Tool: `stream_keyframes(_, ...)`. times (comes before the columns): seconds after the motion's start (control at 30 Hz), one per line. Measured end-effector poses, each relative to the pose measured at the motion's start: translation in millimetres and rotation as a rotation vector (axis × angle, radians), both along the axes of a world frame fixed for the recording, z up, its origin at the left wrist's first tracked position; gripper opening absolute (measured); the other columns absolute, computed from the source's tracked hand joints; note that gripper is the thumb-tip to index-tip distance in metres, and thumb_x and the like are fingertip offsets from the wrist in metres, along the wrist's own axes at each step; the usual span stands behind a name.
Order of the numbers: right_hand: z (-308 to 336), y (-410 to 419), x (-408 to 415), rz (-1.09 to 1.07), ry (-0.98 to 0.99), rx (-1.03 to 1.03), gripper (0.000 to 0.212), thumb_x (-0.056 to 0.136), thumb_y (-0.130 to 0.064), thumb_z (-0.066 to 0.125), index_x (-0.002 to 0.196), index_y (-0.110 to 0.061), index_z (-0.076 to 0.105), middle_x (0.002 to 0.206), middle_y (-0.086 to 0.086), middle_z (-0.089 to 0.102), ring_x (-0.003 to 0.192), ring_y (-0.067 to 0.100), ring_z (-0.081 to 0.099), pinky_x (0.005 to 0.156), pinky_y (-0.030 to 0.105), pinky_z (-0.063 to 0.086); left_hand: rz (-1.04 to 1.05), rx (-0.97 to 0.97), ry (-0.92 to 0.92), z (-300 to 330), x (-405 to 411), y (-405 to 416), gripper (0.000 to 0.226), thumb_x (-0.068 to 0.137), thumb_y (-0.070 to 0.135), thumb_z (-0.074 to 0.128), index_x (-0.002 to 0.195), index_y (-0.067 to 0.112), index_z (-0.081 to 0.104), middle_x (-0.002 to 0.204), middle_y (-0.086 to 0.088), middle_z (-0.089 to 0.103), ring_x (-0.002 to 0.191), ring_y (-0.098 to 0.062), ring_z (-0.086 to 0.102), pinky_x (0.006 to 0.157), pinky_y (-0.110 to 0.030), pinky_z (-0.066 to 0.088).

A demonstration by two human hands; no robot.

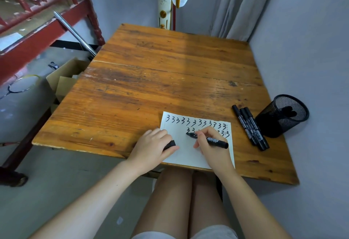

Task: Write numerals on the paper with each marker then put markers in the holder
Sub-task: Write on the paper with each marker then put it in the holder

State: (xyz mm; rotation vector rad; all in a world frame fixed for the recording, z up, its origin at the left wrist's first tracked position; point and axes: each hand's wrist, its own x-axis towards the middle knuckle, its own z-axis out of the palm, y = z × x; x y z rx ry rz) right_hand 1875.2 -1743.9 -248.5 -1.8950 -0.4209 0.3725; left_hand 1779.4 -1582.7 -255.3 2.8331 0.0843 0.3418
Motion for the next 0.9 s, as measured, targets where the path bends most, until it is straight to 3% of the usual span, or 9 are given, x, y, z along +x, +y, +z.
stream_keyframes(0.1,8.0,-4.2,-1.0,-0.027,0.065,0.109,0.021,0.095,-0.017,0.049,0.080,-0.007,0.060,0.060,0.006,0.066,0.050,0.008,0.049,0.050,0.016,0.040,-0.010,-0.060,-0.007,1.1,0.1,1.0,0.040,0.083,0.048,0.039,0.074,0.014,0.058,0.071,0.002,0.058,0.067,-0.016,0.049,0.061,-0.026,0.034)
stream_keyframes(0.2,21.7,-10.9,-5.6,-0.050,0.206,0.260,0.027,0.097,-0.014,0.043,0.076,-0.007,0.058,0.046,0.001,0.057,0.041,0.008,0.042,0.040,0.017,0.032,0.004,-0.261,-0.061,8.3,-1.5,-1.3,0.036,0.081,0.047,0.044,0.075,0.014,0.057,0.068,0.005,0.054,0.066,-0.011,0.044,0.057,-0.024,0.034)
stream_keyframes(0.33,36.3,-15.9,-14.1,-0.064,0.292,0.347,0.034,0.097,-0.010,0.038,0.066,-0.010,0.054,0.037,-0.003,0.041,0.036,0.008,0.033,0.041,0.021,0.022,0.008,-0.519,-0.055,22.4,-4.1,-14.2,0.018,0.079,0.040,0.056,0.070,0.029,0.045,0.060,0.016,0.048,0.060,-0.004,0.043,0.052,-0.016,0.030)
stream_keyframes(0.47,43.7,-17.3,-17.8,-0.050,0.300,0.379,0.038,0.097,-0.009,0.037,0.063,-0.012,0.053,0.036,-0.003,0.037,0.036,0.010,0.030,0.041,0.023,0.021,-0.037,-0.551,-0.044,31.1,-4.0,-21.6,0.017,0.079,0.037,0.058,0.070,0.036,0.043,0.069,0.026,0.053,0.059,-0.001,0.044,0.052,-0.016,0.030)
stream_keyframes(0.6,46.5,-18.6,-19.4,0.013,0.292,0.385,0.036,0.098,-0.008,0.035,0.065,-0.009,0.052,0.036,-0.004,0.037,0.035,0.008,0.029,0.040,0.021,0.021,-0.060,-0.509,-0.027,38.2,-3.5,-23.8,0.014,0.078,0.042,0.056,0.072,0.032,0.049,0.059,0.016,0.049,0.060,-0.003,0.045,0.052,-0.023,0.032)
stream_keyframes(0.77,47.4,-17.3,-19.2,0.124,0.229,0.361,0.028,0.087,-0.022,0.041,0.063,-0.010,0.049,0.039,-0.001,0.035,0.036,0.009,0.028,0.041,0.023,0.021,-0.099,-0.441,-0.009,48.6,-2.0,-31.0,0.029,0.082,0.047,0.051,0.073,0.020,0.053,0.054,0.015,0.041,0.054,-0.005,0.042,0.049,-0.027,0.031)
stream_keyframes(0.9,59.2,-16.5,-14.4,0.194,0.237,0.418,0.028,0.084,-0.016,0.037,0.056,-0.014,0.041,0.037,-0.004,0.032,0.035,0.008,0.023,0.041,0.021,0.021,-0.170,-0.661,0.105,69.1,0.9,-39.0,0.040,0.086,0.047,0.041,0.062,0.016,0.043,0.054,0.007,0.036,0.050,-0.007,0.033,0.048,-0.024,0.025)
